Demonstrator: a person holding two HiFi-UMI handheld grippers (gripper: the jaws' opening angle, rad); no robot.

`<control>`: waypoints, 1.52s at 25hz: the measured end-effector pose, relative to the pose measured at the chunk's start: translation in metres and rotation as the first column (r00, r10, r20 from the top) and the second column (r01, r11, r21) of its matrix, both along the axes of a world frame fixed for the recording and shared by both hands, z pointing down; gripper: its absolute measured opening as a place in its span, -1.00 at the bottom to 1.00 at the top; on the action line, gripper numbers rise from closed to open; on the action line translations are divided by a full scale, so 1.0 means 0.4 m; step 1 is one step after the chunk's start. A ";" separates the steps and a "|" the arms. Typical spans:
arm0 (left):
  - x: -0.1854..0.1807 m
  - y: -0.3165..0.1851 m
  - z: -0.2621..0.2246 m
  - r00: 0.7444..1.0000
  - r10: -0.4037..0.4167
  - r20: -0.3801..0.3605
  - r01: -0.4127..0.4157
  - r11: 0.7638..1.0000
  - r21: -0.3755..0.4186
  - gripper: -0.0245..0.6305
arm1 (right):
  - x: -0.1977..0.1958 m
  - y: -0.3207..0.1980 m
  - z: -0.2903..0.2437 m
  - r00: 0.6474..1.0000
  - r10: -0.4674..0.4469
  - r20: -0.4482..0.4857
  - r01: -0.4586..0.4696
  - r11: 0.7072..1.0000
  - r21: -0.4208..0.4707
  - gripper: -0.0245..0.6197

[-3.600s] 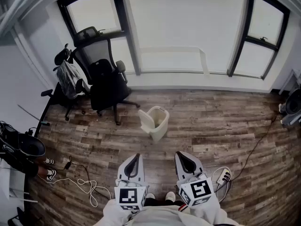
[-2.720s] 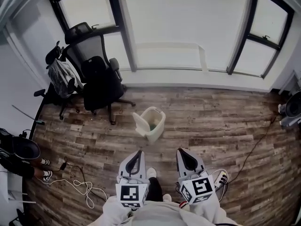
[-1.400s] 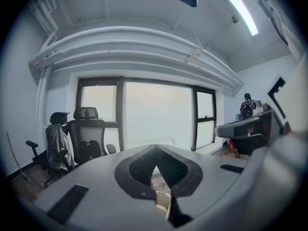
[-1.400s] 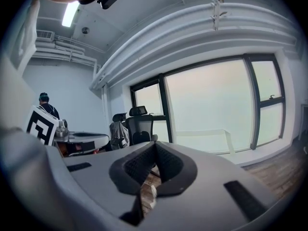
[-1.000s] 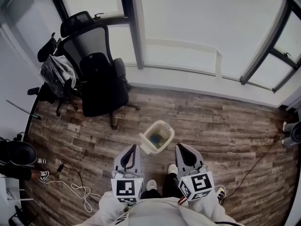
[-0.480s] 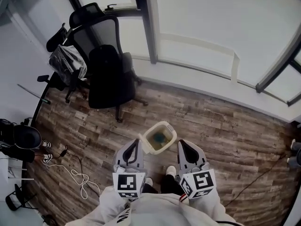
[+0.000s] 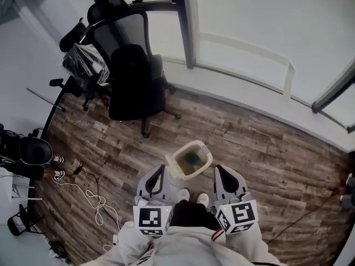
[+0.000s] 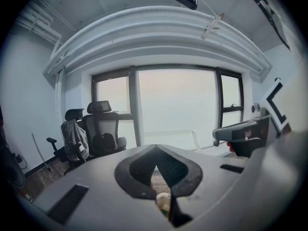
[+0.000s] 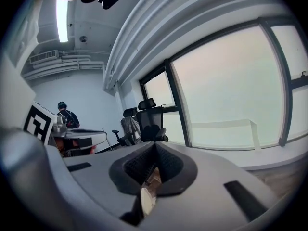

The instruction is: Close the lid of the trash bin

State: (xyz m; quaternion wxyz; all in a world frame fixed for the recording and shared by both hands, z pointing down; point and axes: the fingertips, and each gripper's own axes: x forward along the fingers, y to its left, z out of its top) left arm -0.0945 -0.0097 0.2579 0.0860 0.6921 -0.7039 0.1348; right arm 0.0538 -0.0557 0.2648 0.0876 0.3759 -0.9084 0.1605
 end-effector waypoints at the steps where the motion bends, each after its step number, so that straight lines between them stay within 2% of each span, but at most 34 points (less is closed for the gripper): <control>1: -0.008 -0.002 0.008 1.000 0.000 -0.005 0.000 1.000 -0.007 -0.91 | -0.009 -0.004 0.012 1.000 -0.001 -0.004 0.001 1.000 -0.007 -0.85; 9: -0.081 -0.062 0.128 1.000 -0.003 -0.031 0.001 0.998 -0.065 -0.91 | -0.070 -0.058 0.137 0.998 0.013 -0.060 -0.017 0.997 -0.070 -0.85; 17: -0.150 -0.095 0.238 0.996 -0.017 -0.088 0.005 0.991 -0.134 -0.91 | -0.134 -0.079 0.222 0.995 0.002 -0.100 -0.013 0.994 -0.111 -0.85; 27: -0.231 -0.105 0.532 0.991 -0.051 -0.124 0.019 0.968 -0.248 -0.91 | -0.211 -0.084 0.457 0.989 -0.022 -0.147 -0.008 0.980 -0.199 -0.85; 33: -0.262 -0.092 0.735 0.987 -0.075 -0.141 0.025 0.945 -0.328 -0.91 | -0.243 -0.088 0.591 0.988 -0.028 -0.155 -0.009 0.972 -0.234 -0.85; 38: -0.272 -0.075 0.864 0.994 -0.057 -0.098 0.021 0.940 -0.340 -0.91 | -0.260 -0.073 0.672 0.986 -0.041 -0.163 0.000 0.969 -0.247 -0.85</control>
